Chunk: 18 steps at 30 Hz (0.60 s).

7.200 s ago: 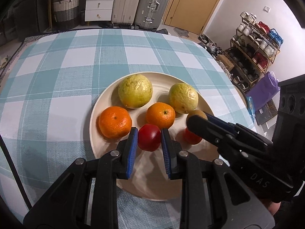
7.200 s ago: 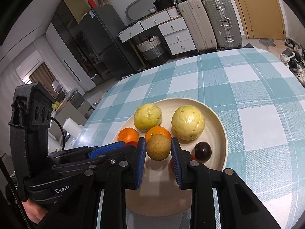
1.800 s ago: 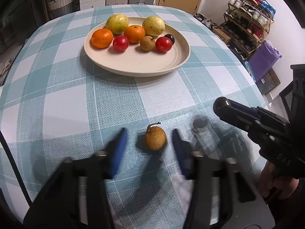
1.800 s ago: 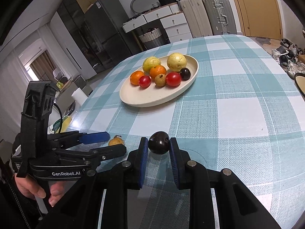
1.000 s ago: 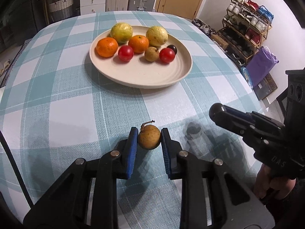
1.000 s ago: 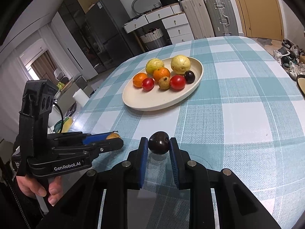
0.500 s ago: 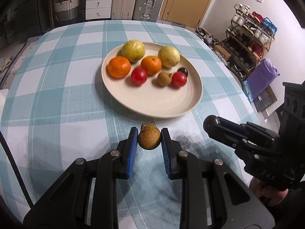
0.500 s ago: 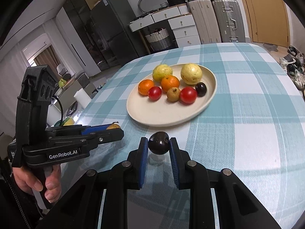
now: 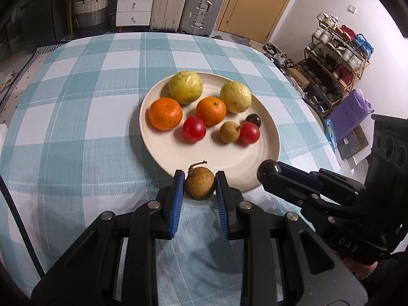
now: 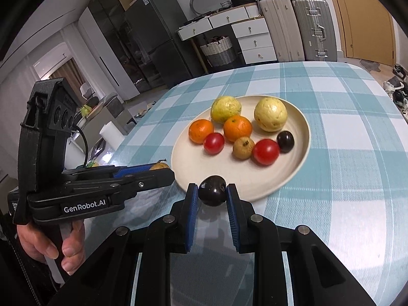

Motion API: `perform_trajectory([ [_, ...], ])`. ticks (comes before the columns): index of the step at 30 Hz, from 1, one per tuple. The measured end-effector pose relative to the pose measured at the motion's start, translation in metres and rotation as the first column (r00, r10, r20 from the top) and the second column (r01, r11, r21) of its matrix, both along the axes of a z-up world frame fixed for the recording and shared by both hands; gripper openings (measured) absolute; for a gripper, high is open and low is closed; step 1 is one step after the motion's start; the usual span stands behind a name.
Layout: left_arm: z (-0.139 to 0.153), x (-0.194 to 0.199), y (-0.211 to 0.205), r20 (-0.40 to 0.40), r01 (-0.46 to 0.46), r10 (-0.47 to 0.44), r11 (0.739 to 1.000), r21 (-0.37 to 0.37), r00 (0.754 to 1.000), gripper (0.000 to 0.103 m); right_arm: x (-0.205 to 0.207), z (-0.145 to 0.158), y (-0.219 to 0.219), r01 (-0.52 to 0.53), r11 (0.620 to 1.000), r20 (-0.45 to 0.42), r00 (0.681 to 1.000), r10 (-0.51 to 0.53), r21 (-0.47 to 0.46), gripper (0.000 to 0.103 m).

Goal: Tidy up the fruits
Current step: 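Carry the brown fruit and plum onto the cream plate and release both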

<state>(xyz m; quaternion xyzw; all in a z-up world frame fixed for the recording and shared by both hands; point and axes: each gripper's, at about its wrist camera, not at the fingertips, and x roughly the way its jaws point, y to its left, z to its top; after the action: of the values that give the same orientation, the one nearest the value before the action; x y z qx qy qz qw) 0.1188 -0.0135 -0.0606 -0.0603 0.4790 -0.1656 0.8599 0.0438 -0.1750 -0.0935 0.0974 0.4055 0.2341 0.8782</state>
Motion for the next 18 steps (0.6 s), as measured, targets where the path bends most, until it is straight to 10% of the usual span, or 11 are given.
perform_trajectory([
  [18,-0.014,0.049,0.008,-0.023,-0.041,0.040,0.998,-0.046,0.999,0.022,0.049,-0.005,0.014,-0.033,0.999,-0.015,0.999,0.033,0.018,0.023],
])
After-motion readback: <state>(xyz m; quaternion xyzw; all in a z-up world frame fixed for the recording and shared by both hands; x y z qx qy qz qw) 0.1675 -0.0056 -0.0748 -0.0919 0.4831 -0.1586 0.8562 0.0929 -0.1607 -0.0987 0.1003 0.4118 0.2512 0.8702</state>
